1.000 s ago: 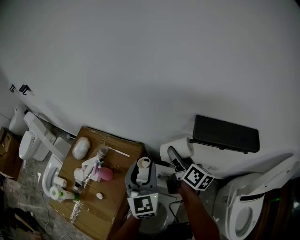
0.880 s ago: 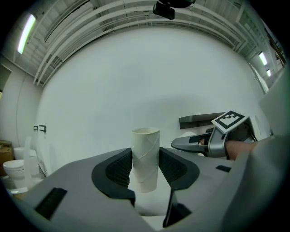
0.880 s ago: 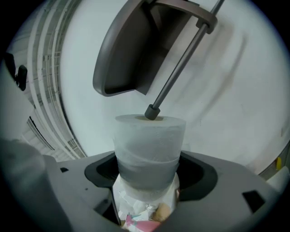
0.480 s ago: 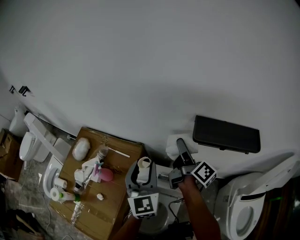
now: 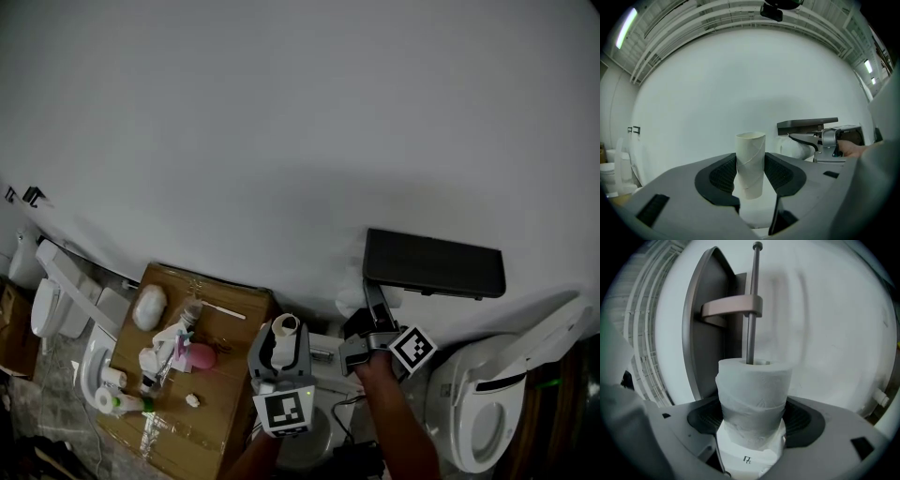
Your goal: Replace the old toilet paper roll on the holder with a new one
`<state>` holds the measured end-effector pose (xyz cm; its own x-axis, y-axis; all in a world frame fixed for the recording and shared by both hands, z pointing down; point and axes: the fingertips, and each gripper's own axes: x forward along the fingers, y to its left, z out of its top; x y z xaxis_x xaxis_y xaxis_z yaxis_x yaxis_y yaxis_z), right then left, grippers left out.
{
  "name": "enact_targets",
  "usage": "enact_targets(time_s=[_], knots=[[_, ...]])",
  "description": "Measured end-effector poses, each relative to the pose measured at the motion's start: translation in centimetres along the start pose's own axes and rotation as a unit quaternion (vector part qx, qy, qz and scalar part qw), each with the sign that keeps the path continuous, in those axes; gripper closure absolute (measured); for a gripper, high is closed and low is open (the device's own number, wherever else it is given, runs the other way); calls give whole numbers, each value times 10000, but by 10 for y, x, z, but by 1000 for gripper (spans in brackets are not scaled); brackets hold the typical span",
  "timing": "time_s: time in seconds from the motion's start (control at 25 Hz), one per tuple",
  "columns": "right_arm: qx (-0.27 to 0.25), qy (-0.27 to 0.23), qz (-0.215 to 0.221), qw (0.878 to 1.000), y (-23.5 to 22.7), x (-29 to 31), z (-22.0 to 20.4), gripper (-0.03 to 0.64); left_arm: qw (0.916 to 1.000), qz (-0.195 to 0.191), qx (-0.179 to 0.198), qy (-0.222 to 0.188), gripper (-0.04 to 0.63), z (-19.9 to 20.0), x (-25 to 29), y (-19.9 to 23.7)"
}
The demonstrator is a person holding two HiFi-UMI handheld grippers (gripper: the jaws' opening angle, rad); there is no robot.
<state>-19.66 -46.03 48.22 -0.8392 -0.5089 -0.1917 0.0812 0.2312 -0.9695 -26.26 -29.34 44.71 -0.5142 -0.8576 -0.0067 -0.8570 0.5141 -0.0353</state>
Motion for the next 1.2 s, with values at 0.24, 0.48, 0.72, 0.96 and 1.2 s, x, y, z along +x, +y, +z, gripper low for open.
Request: enact_targets(time_s=[0.24, 0.48, 0.72, 0.96, 1.2], knots=[[196, -342, -15, 9992, -8, -14, 27, 265, 9999, -134, -34, 26, 394, 0, 5, -15], [-7, -465, -59, 9989, -11, -26, 43, 265, 9997, -242, -73, 30, 394, -1, 9, -28], [-46, -471, -69, 9989, -10, -30, 46, 265, 9995, -318, -78, 4, 395, 1, 8, -36], [111, -534, 144, 9984, -7, -31, 45, 264, 9995, -305, -67, 8, 394, 3, 8, -35], [269, -694, 207, 9970, -10, -38, 48, 229, 9995, -298, -75, 14, 394, 2, 7, -35]])
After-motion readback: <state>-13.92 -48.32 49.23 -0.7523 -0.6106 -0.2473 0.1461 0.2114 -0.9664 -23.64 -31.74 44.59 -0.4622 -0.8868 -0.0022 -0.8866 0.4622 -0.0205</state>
